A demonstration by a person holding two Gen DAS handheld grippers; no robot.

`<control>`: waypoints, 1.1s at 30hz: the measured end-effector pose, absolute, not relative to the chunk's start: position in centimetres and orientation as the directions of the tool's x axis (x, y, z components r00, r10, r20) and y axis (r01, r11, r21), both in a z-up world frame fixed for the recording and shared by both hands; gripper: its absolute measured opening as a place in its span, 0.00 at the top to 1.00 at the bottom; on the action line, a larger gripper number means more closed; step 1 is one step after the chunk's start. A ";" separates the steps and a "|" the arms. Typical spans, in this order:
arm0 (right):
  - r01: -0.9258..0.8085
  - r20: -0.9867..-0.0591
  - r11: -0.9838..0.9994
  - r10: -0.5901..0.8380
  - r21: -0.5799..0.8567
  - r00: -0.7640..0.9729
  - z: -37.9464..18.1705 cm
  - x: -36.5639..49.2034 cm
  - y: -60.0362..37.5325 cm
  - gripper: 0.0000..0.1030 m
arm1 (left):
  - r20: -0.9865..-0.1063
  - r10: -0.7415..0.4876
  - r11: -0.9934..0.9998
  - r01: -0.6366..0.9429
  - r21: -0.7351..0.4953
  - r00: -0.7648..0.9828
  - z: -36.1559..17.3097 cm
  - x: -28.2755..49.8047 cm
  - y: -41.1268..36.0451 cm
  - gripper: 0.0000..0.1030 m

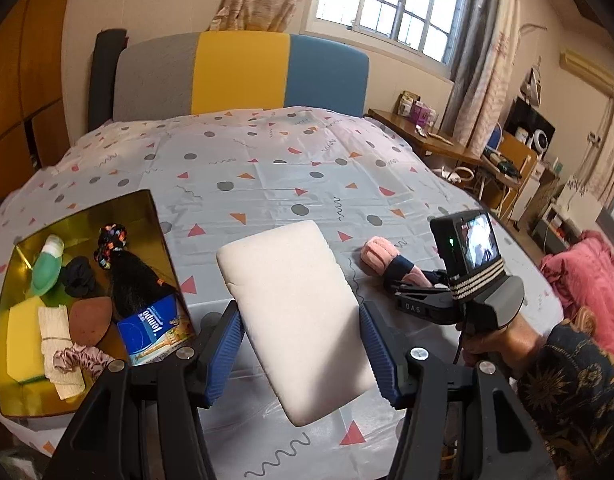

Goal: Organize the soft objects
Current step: 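Carry the white pad into the gold tray and release it with the left tool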

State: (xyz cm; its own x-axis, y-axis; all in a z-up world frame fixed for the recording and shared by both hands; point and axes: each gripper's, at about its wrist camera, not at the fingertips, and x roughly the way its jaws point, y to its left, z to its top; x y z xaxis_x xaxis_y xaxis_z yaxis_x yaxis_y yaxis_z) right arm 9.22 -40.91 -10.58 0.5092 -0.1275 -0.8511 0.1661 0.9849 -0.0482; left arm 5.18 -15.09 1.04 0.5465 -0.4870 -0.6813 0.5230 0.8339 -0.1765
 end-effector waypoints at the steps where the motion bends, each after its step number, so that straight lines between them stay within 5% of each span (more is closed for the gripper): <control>1: 0.166 -0.851 0.985 -0.128 -0.049 0.509 -10.6 9.2 -40.9 0.58 | -0.679 -0.490 0.836 0.516 -0.187 0.547 1.1 5.3 -14.7 0.43; 12: 0.162 -0.852 0.985 -0.132 -0.057 0.506 -10.5 9.3 -40.9 0.58 | -0.627 -0.424 0.905 0.294 -0.306 0.653 4.0 8.4 -3.4 0.43; 21: 0.161 -0.852 0.985 -0.141 -0.068 0.504 -10.5 9.3 -40.7 0.58 | -0.712 -0.336 0.906 0.006 -0.423 0.616 -0.4 12.5 6.5 0.43; 33: 0.165 -0.851 0.984 -0.145 -0.070 0.505 -10.5 9.3 -40.7 0.58 | -0.741 -0.425 0.853 -0.044 -0.520 0.521 -3.4 20.3 3.1 0.42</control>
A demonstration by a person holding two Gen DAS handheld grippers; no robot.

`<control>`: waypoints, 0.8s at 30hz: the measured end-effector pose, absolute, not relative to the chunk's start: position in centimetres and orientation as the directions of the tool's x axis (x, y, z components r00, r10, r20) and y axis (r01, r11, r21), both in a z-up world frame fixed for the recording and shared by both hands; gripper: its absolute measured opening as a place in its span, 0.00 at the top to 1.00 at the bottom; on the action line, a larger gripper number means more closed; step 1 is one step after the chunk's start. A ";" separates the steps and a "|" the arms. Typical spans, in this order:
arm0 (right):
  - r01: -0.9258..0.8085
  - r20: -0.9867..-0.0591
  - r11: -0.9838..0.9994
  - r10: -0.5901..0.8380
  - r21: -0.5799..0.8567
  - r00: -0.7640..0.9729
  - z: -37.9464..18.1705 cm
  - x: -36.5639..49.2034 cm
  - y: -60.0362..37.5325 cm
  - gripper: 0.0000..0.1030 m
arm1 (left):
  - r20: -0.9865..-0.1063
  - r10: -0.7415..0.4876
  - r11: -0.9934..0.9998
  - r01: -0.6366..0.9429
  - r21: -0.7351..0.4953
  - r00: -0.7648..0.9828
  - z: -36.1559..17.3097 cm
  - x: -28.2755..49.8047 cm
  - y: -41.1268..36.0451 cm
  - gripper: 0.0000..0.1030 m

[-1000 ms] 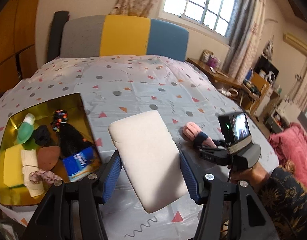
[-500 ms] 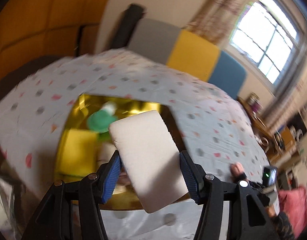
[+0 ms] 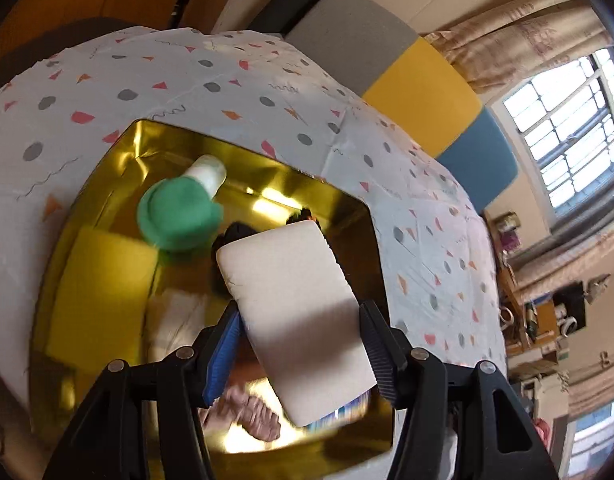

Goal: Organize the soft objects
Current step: 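Carry the white pad into the gold tray and release it with the left tool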

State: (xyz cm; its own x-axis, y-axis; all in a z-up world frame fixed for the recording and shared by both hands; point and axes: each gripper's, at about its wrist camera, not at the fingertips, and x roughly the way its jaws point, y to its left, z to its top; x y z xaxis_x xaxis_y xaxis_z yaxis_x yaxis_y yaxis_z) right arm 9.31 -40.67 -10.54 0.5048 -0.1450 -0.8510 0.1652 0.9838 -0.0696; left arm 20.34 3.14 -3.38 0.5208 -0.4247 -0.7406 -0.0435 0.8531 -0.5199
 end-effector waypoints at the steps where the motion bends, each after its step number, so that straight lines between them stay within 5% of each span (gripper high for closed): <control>1: 0.165 -0.851 0.984 -0.145 -0.070 0.505 -10.5 9.3 -40.6 0.58 | -0.752 -0.417 0.857 -0.056 -0.513 0.510 -3.9 21.2 2.7 0.42; 11: 0.163 -0.851 0.984 -0.146 -0.072 0.505 -10.6 9.3 -40.7 0.58 | -0.848 -0.354 0.890 -0.137 -0.435 0.396 -8.1 25.7 1.2 0.34; 14: 0.164 -0.850 0.984 -0.148 -0.074 0.505 -10.6 9.3 -40.7 0.58 | -0.844 -0.338 0.904 -0.107 -0.415 0.416 -7.5 24.8 1.4 0.27; 24: 0.164 -0.847 0.983 -0.161 -0.089 0.507 -10.6 9.4 -40.5 0.58 | -0.821 -0.223 0.953 -0.059 -0.297 0.526 -3.7 19.3 3.0 0.26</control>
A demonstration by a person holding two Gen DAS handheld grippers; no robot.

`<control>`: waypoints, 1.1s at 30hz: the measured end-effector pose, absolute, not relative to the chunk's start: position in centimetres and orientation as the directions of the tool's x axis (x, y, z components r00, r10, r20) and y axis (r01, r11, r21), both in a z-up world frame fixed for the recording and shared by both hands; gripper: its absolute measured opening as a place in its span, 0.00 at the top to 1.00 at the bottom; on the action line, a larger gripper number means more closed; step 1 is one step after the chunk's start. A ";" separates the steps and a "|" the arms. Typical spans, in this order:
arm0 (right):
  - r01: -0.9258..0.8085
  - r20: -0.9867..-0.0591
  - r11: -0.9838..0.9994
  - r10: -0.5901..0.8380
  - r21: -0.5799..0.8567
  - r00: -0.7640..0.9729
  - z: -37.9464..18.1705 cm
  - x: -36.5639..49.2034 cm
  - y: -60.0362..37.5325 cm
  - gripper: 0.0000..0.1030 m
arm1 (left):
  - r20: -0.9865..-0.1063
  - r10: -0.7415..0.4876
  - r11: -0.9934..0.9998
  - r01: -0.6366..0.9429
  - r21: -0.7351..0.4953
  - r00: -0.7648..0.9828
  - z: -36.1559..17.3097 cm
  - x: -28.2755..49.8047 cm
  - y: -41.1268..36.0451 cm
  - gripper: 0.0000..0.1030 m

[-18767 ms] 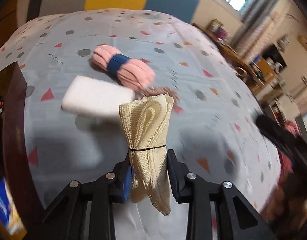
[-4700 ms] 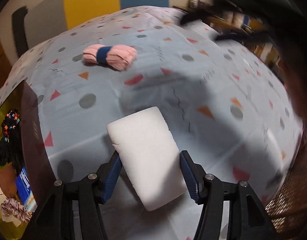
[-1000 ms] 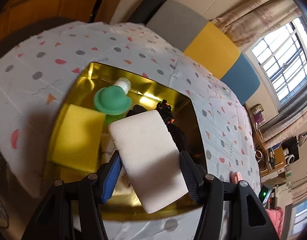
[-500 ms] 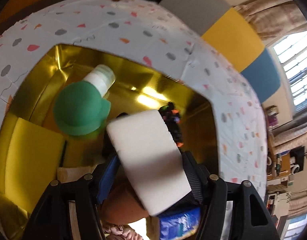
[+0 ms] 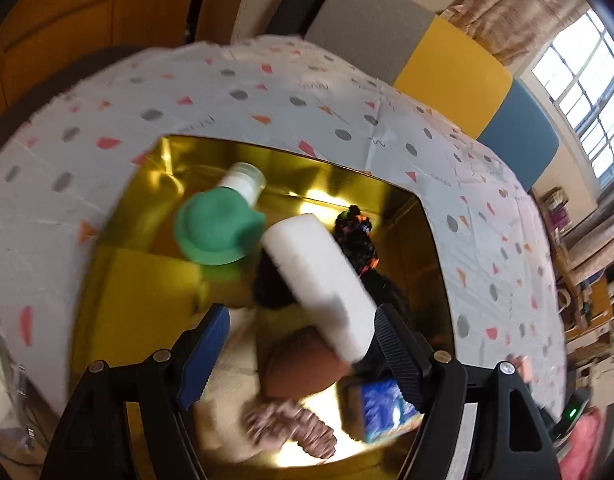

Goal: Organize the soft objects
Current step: 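Carry the white pad into the gold tray and release it with the left tool, then carry the pink towel into the gold tray and release it with the right tool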

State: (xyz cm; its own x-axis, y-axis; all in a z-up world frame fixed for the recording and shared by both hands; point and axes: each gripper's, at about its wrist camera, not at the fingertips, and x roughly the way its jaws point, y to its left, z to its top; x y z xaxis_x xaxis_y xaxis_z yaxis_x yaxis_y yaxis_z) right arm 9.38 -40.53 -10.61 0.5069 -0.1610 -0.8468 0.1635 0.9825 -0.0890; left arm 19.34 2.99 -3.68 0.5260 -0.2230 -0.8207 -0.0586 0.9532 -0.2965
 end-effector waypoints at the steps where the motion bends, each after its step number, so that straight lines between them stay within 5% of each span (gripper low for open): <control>1: 0.164 -0.847 0.982 -0.163 -0.091 0.507 -10.6 9.4 -40.5 0.58 | -0.816 -0.199 0.962 -0.052 -0.269 0.543 -3.3 18.4 3.1 0.26; 12: 0.153 -0.841 0.981 -0.181 -0.119 0.510 -10.7 9.3 -40.2 0.58 | -0.745 -0.080 0.995 0.004 -0.103 0.662 -1.0 11.3 2.9 0.26; 26: 0.217 -0.859 0.961 -0.254 -0.172 0.444 -10.0 10.1 -39.1 0.63 | -0.728 -0.074 0.995 0.001 -0.099 0.681 -1.5 8.5 4.8 0.26; 33: 0.214 -0.864 0.975 -0.156 -0.057 0.478 -7.6 10.3 -37.4 0.64 | -0.725 -0.078 0.994 -0.001 -0.108 0.684 -1.8 8.1 5.6 0.26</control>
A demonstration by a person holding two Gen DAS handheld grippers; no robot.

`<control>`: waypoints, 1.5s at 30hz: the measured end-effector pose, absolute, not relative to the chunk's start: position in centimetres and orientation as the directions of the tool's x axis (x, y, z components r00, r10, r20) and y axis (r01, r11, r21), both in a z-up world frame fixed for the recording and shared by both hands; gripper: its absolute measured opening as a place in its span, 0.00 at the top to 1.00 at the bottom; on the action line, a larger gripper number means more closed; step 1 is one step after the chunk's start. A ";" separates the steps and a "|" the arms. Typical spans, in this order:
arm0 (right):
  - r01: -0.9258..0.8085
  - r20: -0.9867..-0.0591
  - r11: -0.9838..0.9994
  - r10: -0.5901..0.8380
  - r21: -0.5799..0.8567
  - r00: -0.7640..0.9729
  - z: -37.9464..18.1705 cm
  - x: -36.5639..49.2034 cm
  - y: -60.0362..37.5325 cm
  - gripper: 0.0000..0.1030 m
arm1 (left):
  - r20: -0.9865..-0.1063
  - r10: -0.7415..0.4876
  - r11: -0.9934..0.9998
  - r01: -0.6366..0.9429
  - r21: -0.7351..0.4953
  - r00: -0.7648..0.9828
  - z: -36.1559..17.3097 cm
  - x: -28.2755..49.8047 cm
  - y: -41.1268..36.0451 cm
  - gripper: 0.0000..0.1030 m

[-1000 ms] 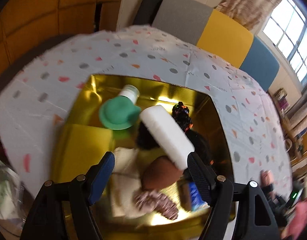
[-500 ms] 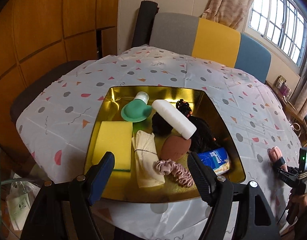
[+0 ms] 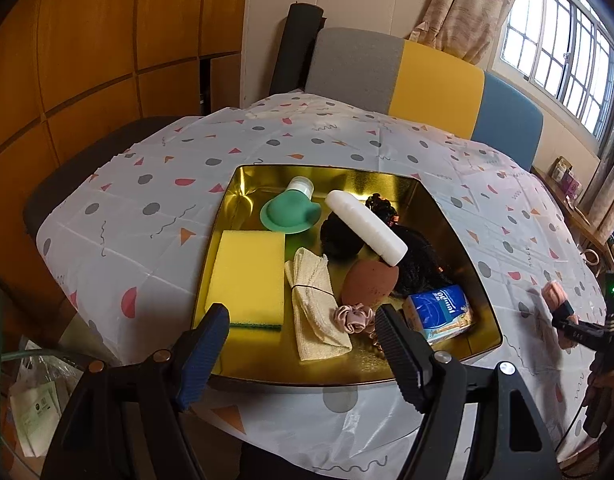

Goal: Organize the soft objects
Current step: 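Carry the pink towel into the gold tray and release it with the right tool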

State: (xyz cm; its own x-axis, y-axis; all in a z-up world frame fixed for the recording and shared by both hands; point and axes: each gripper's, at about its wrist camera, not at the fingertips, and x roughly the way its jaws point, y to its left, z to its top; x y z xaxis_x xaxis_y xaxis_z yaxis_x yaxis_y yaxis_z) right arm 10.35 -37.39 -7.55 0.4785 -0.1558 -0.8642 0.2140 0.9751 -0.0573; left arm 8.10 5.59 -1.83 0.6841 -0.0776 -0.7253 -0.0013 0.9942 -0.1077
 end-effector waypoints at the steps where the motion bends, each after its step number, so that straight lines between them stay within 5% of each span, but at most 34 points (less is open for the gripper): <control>1: 0.202 -0.861 0.979 -0.137 -0.041 0.490 -7.1 10.4 -36.8 0.64 | -0.726 -0.076 0.994 -0.005 -0.109 0.683 -1.9 8.1 5.8 0.26; 13: -0.054 -0.790 0.994 0.110 0.097 0.604 -1.2 11.8 -24.9 0.64 | -0.731 -0.069 0.990 -0.043 -0.134 0.679 -2.4 8.0 7.6 0.26; 24: -0.378 -0.819 0.909 0.349 0.177 0.456 -0.7 13.0 -12.4 0.64 | -0.716 -0.025 0.979 -0.128 -0.158 0.698 -1.8 7.6 10.6 0.26; 35: -0.369 -0.889 0.928 0.211 0.051 0.407 -5.6 19.1 -6.6 0.63 | -0.717 0.000 0.984 -0.129 -0.126 0.697 -2.0 7.5 10.5 0.26; 40: -0.359 -0.868 0.931 0.225 0.059 0.441 -5.5 18.5 -6.4 0.51 | -0.709 0.003 0.986 -0.121 -0.116 0.705 -1.7 7.3 9.9 0.26; 42: -0.343 -0.847 0.937 0.234 0.065 0.478 -4.6 17.3 -6.9 0.29 | -0.705 0.009 0.988 -0.117 -0.105 0.709 -1.5 7.1 9.6 0.26; 45: -0.321 -0.801 0.944 0.254 0.083 0.542 -3.1 15.6 -7.9 0.21 | -0.695 0.009 0.988 -0.114 -0.105 0.719 -1.0 6.7 9.3 0.26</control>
State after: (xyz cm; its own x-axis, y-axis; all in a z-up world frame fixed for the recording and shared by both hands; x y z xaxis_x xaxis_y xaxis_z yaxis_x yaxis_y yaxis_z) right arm 15.59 -7.86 -3.12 0.5421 0.2544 -0.8009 -0.3207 0.9436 0.0827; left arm 6.71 9.29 -1.05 0.7186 0.0087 -0.6954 -0.1137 0.9879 -0.1052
